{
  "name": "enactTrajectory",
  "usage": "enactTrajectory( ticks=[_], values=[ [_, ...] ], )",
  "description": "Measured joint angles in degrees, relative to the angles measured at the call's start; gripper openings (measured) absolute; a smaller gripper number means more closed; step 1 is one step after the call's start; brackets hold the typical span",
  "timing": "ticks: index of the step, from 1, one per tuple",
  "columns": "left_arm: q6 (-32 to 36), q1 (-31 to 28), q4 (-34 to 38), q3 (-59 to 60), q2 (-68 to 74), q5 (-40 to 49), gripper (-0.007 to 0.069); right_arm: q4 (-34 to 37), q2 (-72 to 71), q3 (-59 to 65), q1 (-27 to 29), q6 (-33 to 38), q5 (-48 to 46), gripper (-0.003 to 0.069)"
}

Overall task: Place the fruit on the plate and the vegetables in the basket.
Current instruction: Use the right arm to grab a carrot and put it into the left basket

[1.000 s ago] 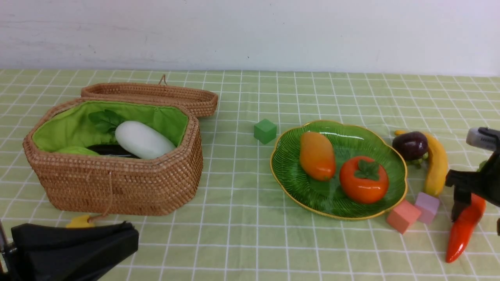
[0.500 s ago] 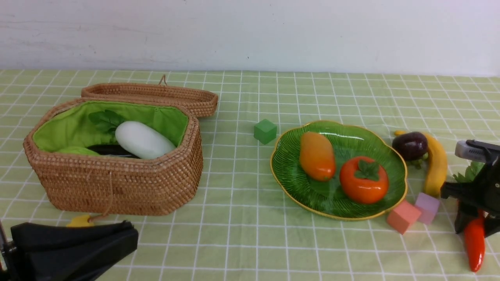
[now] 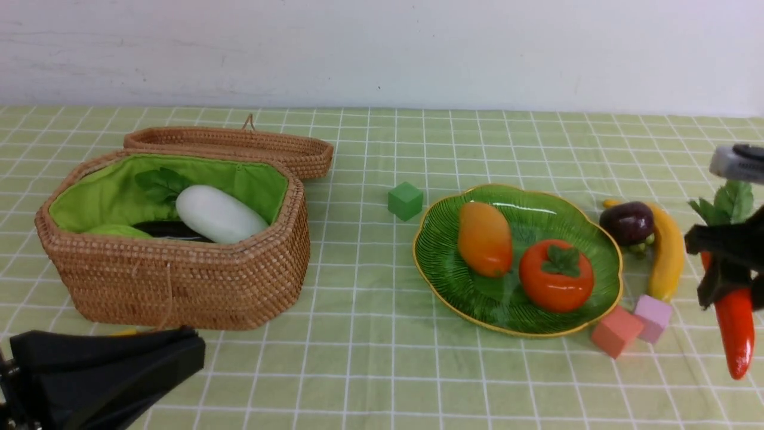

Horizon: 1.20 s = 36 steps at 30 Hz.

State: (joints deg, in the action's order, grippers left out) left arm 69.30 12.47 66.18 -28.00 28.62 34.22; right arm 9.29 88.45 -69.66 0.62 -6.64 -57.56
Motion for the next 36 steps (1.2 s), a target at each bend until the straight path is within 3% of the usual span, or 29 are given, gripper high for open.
enactTrajectory(
  ticks=[2, 8, 16, 25, 36],
  values=[
    [0.0, 0.0, 0.1, 0.0, 0.0, -0.9, -0.0011, 0.4, -1.1, -1.3, -2.1, 0.2, -0.6, 0.0324],
    [-3.7, 0.0, -0.3, 0.0, -0.9, -10.3, -0.0011, 0.8, 0.6, -17.3, -18.5, 5.5, -2.5, 0.0324],
    [-14.5, 0.0, -9.3, 0.0, -6.3, -20.3, -0.0013, 1.8, 15.5, -43.6, -35.2, 13.5, -3.7, 0.0324],
    [-17.8, 0.0, -14.4, 0.0, -7.9, -24.9, -0.0013, 6.8, 33.2, -65.3, -42.6, 23.9, -1.8, 0.0324],
    [-17.9, 0.0, -14.4, 0.0, -7.9, -31.8, -0.0013, 17.7, 44.4, -67.8, -43.3, 34.7, 17.5, 0.0324]
  ],
)
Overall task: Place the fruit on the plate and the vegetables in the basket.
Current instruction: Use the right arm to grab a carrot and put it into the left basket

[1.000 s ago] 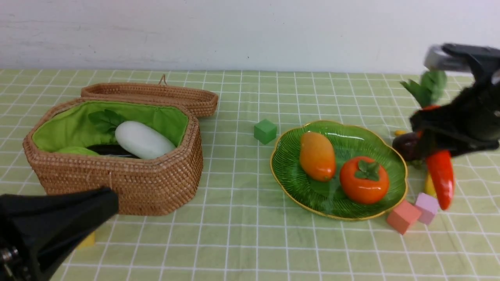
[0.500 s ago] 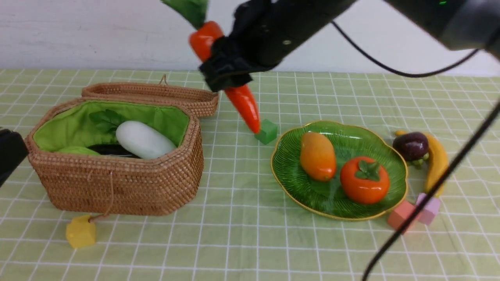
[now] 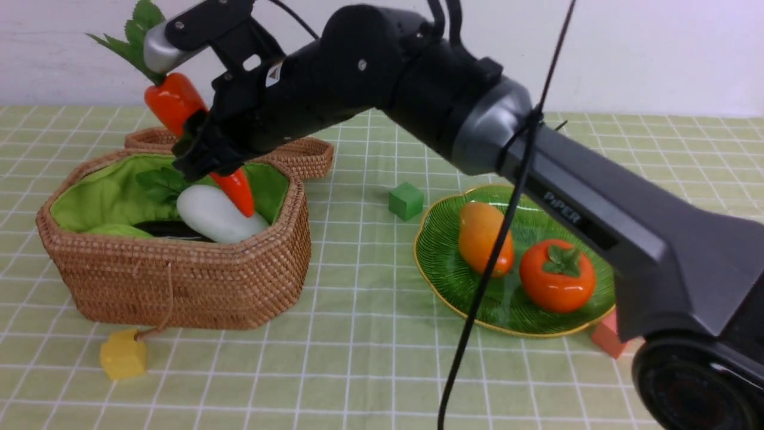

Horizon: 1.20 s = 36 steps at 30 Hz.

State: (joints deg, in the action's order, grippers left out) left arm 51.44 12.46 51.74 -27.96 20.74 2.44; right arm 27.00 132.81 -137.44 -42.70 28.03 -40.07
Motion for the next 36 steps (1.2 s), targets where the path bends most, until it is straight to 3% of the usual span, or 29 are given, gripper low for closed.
enactTrajectory(
  ticks=[4, 11, 16, 19, 23, 30, 36],
  values=[
    [0.0, 0.0, 0.2, 0.7, 0.0, -2.4, -0.0013, 4.7, 1.9, 0.0, 0.0, 4.2, 4.8, 0.0324],
    [0.0, 0.0, 1.6, 4.1, 0.0, -3.2, -0.0013, 5.9, 2.9, 0.0, 0.0, 9.3, 7.9, 0.0324],
    [0.0, 0.0, 2.1, 5.1, 0.0, -3.2, -0.0013, 6.1, 2.9, 0.0, 0.0, 10.2, 8.9, 0.0420],
    [0.0, 0.0, 2.1, 5.1, 0.0, -3.2, -0.0013, 6.1, 2.9, 0.0, 0.0, 10.4, 8.4, 0.0556],
    [0.0, 0.0, 2.1, 5.1, 0.0, -2.4, -0.0013, 6.0, 2.9, 0.0, 0.0, 10.4, 6.5, 0.0603],
    [0.0, 0.0, 2.1, 5.1, 0.0, -1.6, -0.0013, 4.9, 0.8, 0.0, 0.0, 9.2, -3.4, 0.0524],
    [0.0, 0.0, 2.1, 5.1, 0.0, 2.0, -0.0013, -5.0, -8.6, 0.0, 0.0, -1.6, -19.5, 0.0305]
  ],
)
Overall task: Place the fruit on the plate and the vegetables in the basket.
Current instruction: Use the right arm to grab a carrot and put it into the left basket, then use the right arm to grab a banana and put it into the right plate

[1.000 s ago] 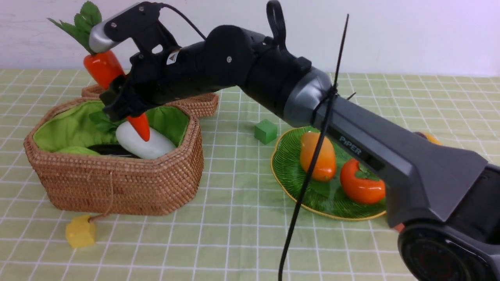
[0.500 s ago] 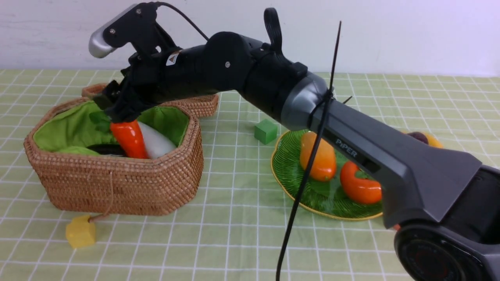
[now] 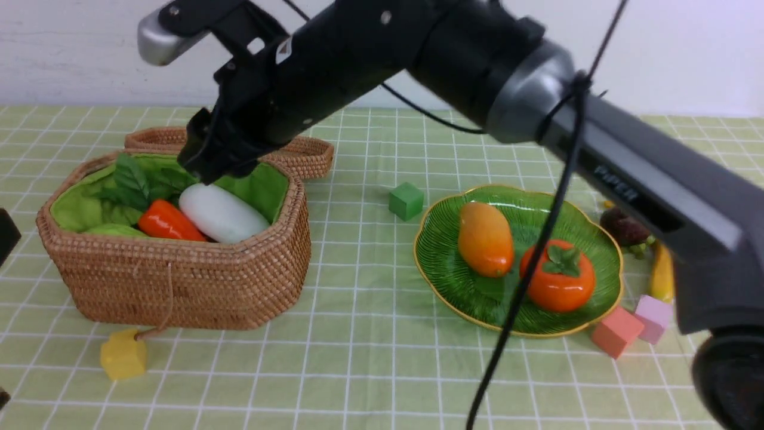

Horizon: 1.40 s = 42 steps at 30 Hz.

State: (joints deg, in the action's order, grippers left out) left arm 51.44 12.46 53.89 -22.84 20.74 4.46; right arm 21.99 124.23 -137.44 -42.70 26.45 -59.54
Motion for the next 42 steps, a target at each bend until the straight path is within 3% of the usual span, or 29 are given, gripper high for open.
enactTrajectory(
  ticks=[3, 7, 13, 19, 21, 23, 24, 26, 28, 29, 30, 32, 33, 34, 37, 42],
  values=[
    [0.0, 0.0, 0.0, 0.0, 0.0, 3.8, -0.0013, -6.8, -4.2, -0.1, 0.0, -4.6, -9.7, 0.0160],
    [0.0, 0.0, -0.2, 0.0, 0.0, 8.0, -0.0013, -14.5, -7.4, 0.8, 0.6, -10.0, -12.3, 0.0001],
    [0.0, 0.0, -0.6, 0.0, 0.0, 16.3, -0.0013, -22.5, -16.6, 12.5, 6.3, -19.3, -12.3, -0.0019],
    [0.0, 0.0, -0.8, 0.0, 0.0, 26.1, -0.0013, -23.7, -29.7, 41.2, 28.5, -26.5, -12.0, -0.0010],
    [0.0, 0.0, -0.3, 0.0, 0.0, 26.5, -0.0013, -22.0, -29.9, 44.2, 32.2, -27.3, -11.3, -0.0004],
    [0.0, 0.0, 0.7, 0.0, 0.0, 26.9, -0.0013, -18.2, -29.2, 48.8, 38.2, -27.8, -7.9, 0.0018],
    [0.0, 0.0, 0.9, 0.0, 0.0, 26.9, -0.0013, -12.9, -27.1, 50.9, 43.6, -28.0, -5.1, 0.0071],
    [0.0, 0.0, 1.0, 0.0, 0.0, 27.0, -0.0013, -8.9, -24.8, 51.3, 47.4, -28.1, -3.4, 0.0155],
    [0.0, 0.0, 1.0, 0.0, 0.0, 27.0, -0.0013, -7.9, -23.7, 51.5, 48.5, -28.1, -2.5, 0.0195],
    [0.0, 0.0, 1.0, 0.0, 0.0, 27.0, -0.0013, -6.9, -21.2, 51.5, 50.3, -28.1, -1.1, 0.0295],
    [0.0, 0.0, 1.0, 0.0, 0.0, 27.0, -0.0013, -6.8, -21.2, 51.5, 50.5, -28.1, -0.9, 0.0306],
    [0.0, 0.0, 1.0, 0.0, 0.0, 27.0, -0.0013, -6.7, -17.6, 51.5, 51.5, -28.1, 2.1, 0.0455],
    [0.0, 0.0, 1.0, 0.0, 0.0, 27.0, -0.0013, -6.7, -17.4, 51.5, 51.5, -28.1, 2.1, 0.0455],
    [0.0, 0.0, 1.0, 0.0, 0.0, 27.0, -0.0013, -6.7, -15.3, 51.5, 51.6, -28.1, 4.5, 0.0538],
    [0.0, 0.0, 0.8, 0.0, 0.0, 27.0, -0.0013, -6.8, -12.6, 51.5, 51.6, -28.1, 7.8, 0.0595],
    [0.0, 0.0, 0.8, 0.0, 0.0, 27.2, -0.0013, -7.9, -8.9, 51.5, 51.6, -28.1, 12.3, 0.0574]
  ],
)
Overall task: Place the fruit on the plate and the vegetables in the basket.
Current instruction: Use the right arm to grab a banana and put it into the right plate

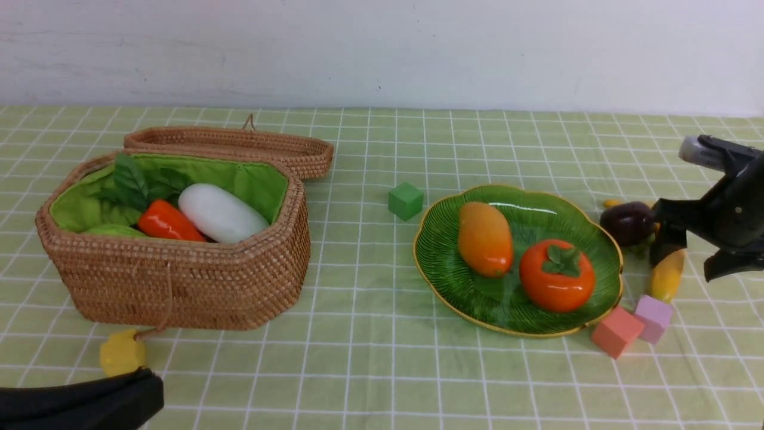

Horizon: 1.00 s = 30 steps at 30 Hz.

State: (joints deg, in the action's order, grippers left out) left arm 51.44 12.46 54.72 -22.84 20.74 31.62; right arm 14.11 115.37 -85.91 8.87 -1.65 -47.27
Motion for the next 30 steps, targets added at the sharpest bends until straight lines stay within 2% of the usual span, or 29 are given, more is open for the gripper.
enactTrajectory(
  ticks=[14, 20, 30],
  values=[
    [0.0, 0.0, -0.5, 0.0, 0.0, 0.0, -0.0013, -1.4, 3.4, 0.0, -0.2, 1.6, 2.9, 0.0318],
    [0.0, 0.0, -1.6, 0.0, 0.0, 0.0, -0.0013, -1.9, 3.4, 0.0, -0.2, 2.6, 2.9, 0.0320],
    [0.0, 0.0, -1.7, 0.0, 0.0, 0.1, -0.0013, -10.3, -3.7, -2.1, -0.2, 0.4, -1.9, 0.0320]
  ],
)
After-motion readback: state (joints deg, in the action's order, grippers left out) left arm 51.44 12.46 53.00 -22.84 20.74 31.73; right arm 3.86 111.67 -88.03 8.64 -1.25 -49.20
